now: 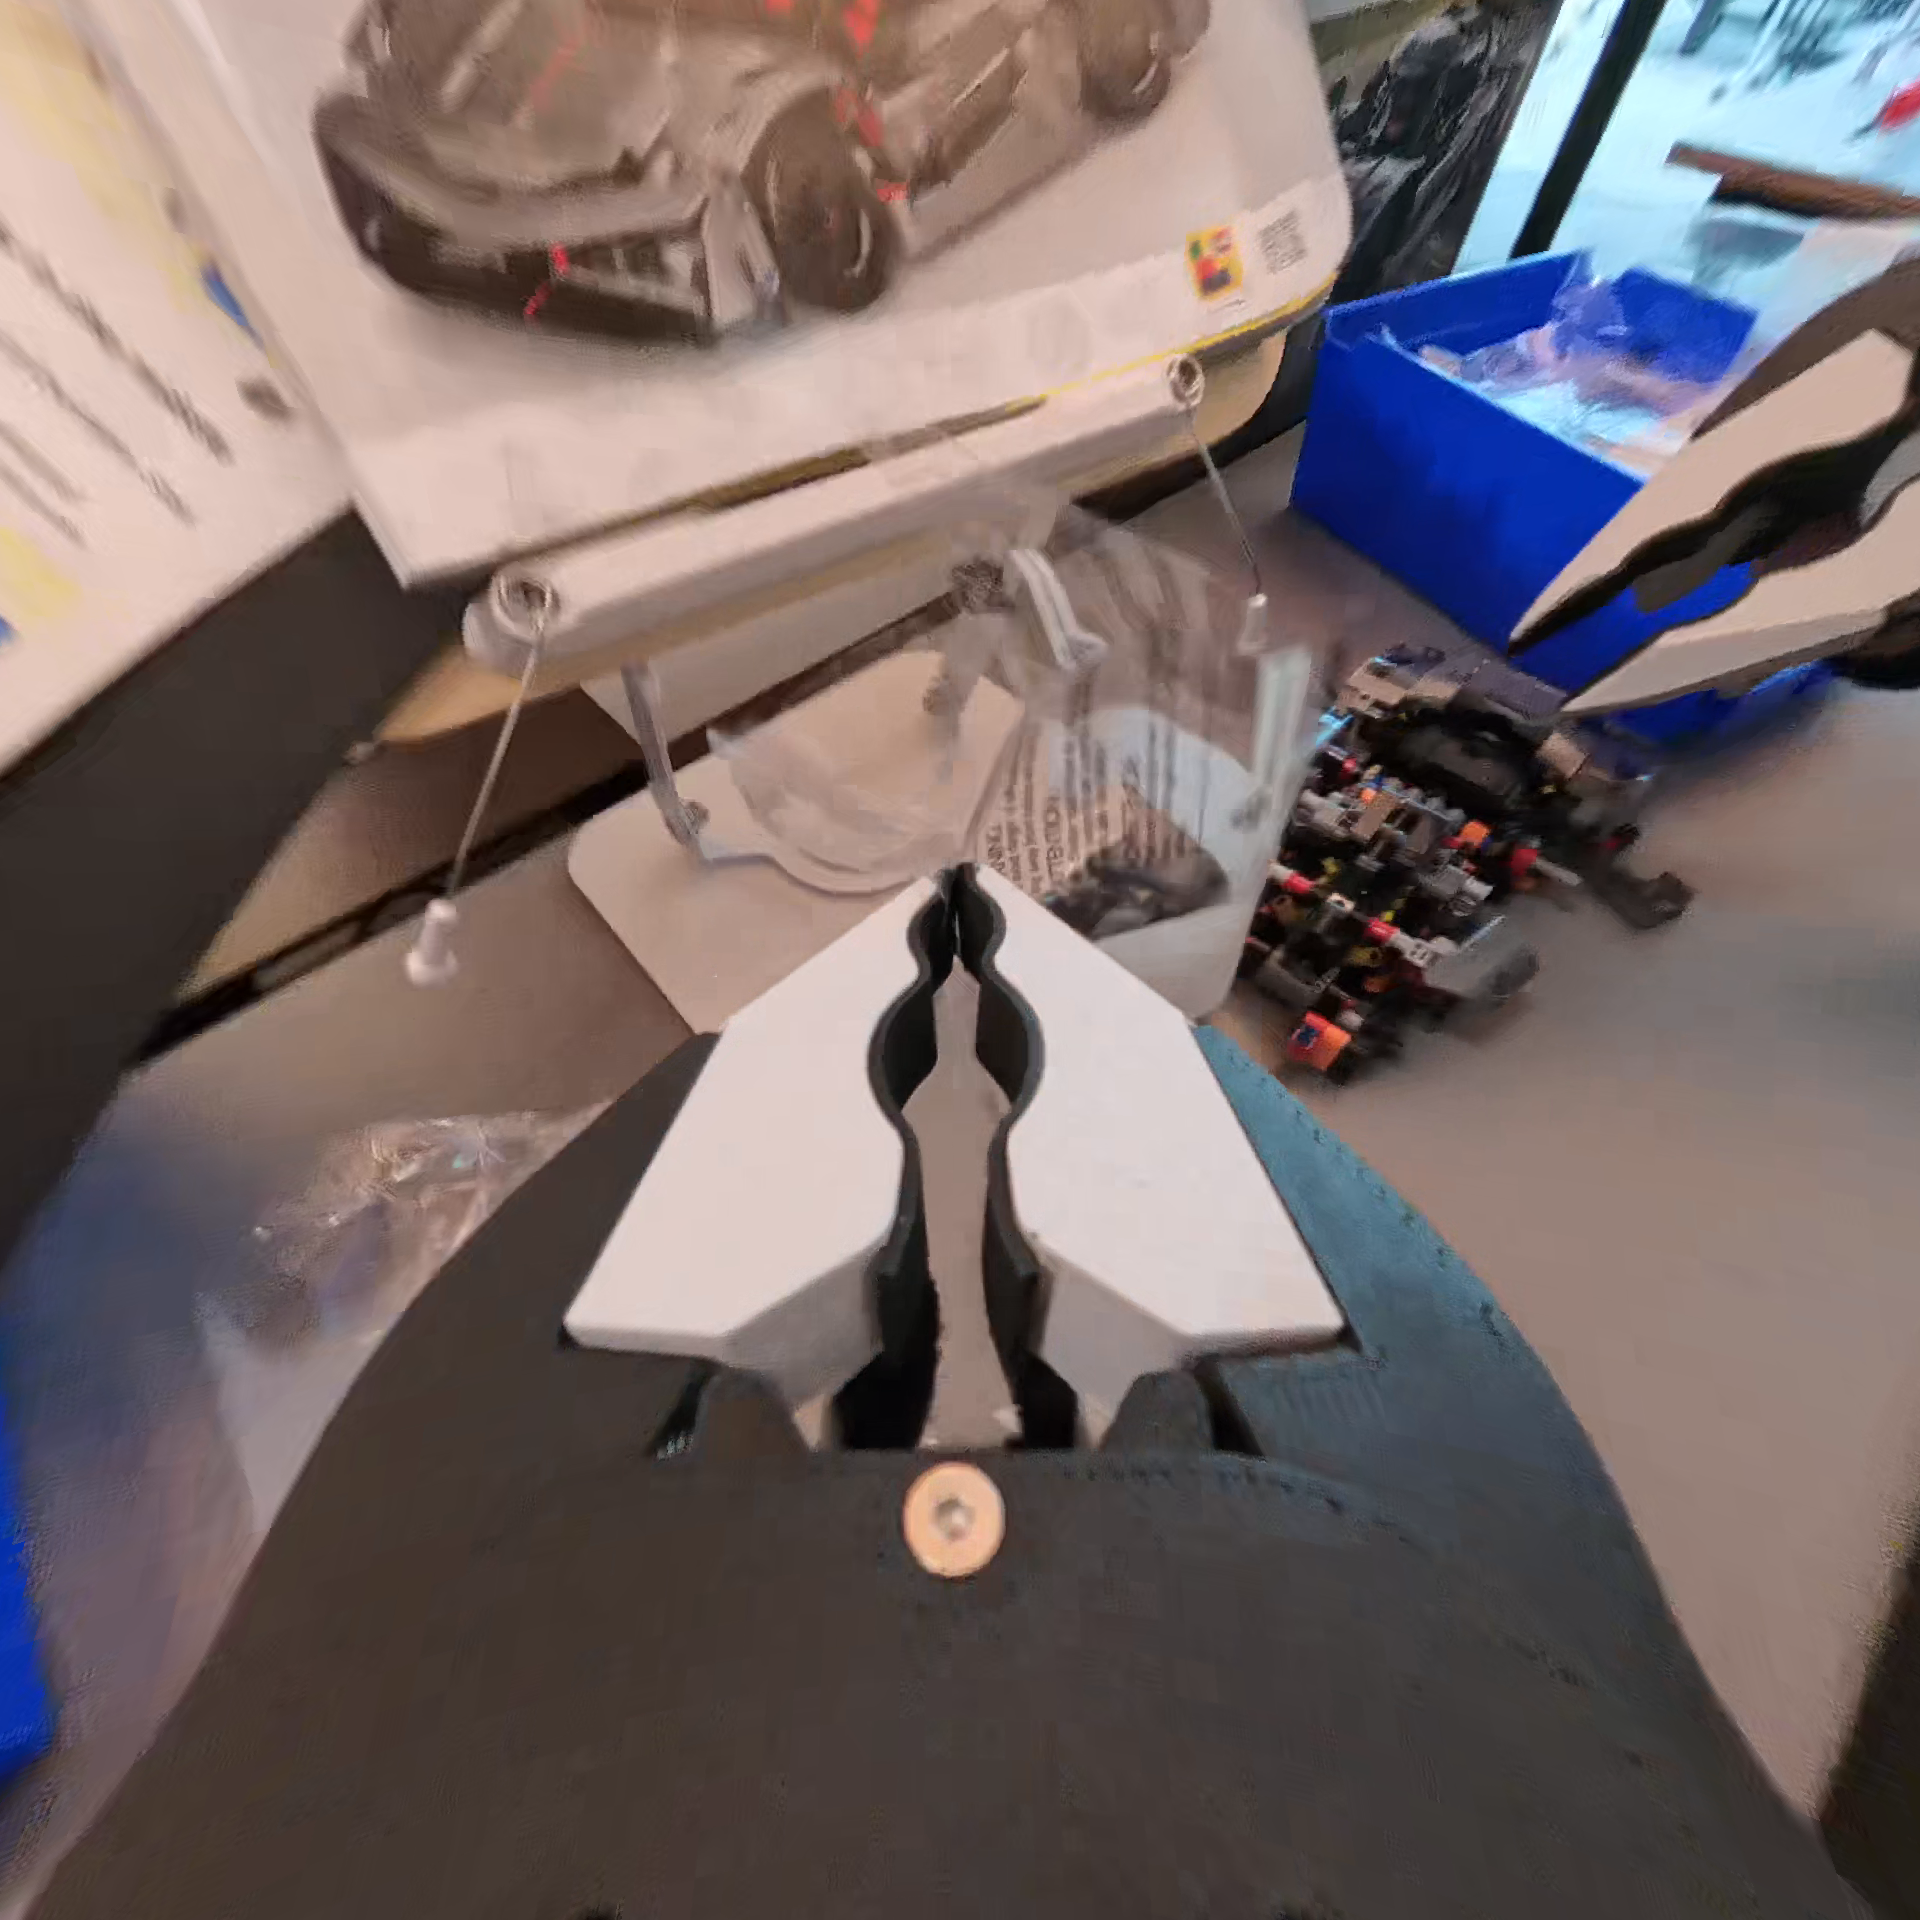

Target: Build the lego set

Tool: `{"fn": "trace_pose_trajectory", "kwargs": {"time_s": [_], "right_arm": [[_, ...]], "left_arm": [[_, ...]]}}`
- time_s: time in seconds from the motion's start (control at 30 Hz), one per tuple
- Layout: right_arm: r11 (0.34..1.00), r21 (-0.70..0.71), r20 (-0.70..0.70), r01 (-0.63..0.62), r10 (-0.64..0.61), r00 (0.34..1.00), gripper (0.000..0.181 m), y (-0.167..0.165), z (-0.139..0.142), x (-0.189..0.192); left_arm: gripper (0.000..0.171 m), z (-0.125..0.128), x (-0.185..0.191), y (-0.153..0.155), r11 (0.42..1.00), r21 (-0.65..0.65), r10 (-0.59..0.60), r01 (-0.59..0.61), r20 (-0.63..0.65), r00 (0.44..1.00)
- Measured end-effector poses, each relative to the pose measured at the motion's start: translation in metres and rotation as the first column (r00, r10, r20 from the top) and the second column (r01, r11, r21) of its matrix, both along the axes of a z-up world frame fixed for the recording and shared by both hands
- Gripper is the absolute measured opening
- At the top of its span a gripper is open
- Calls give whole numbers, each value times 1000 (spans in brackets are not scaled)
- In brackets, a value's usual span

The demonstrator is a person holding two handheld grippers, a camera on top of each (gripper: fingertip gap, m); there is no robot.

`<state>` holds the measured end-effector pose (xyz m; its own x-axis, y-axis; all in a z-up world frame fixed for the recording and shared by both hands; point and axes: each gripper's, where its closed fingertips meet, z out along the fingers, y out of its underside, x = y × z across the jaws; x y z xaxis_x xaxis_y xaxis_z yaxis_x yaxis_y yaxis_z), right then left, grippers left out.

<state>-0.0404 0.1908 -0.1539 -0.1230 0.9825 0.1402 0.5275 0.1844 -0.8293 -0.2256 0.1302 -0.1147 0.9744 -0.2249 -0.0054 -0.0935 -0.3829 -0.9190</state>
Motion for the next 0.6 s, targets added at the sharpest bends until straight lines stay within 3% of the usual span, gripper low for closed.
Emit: {"fn": "trace_pose_trajectory", "kwargs": {"time_s": [0.07, 0.13, 0.17, 0.3, 0.4, 0.43, 0.5, 0.6], "right_arm": [[1000, -5, 0, -5, 5, 1000, 19, -1, 0, 0], [1000, -15, -3, -10, 10, 1000, 19, -2, 0, 0], [1000, -21, -4, -14, 14, 1000, 19, -3, 0, -1], [1000, -16, 4, -13, 13, 1000, 19, -2, -2, 1], [1000, -18, 4, -3, 3, 1000, 19, 2, -1, 4], [1000, -23, 3, -1, 1, 1000, 21, 3, -1, 5], [999, -37, 16, 1, 0, 1000, 25, 5, 0, 11], [999, -42, 45, 8, -6, 999, 31, 11, -1, 22]], "left_arm": [[0, -3, -10, 2, 997, 60, 50, -47, -42, 998], [0, -5, 1, 4, 999, 46, -13, 18, -96, 995], [0, 1, -3, 7, 997, 71, 24, -14, -145, 989], [0, -14, -19, 22, 998, -45, 47, -53, -120, 992], [0, -23, -36, 24, 991, -76, 113, -111, 21, 993], [0, -32, -49, 23, 984, -79, 163, -162, -4, 987], [0, -39, -54, 16, 987, -70, 145, -147, -34, 989], [11, -25, -51, 5, 993, -3, 116, -116, 0, 993]]}}
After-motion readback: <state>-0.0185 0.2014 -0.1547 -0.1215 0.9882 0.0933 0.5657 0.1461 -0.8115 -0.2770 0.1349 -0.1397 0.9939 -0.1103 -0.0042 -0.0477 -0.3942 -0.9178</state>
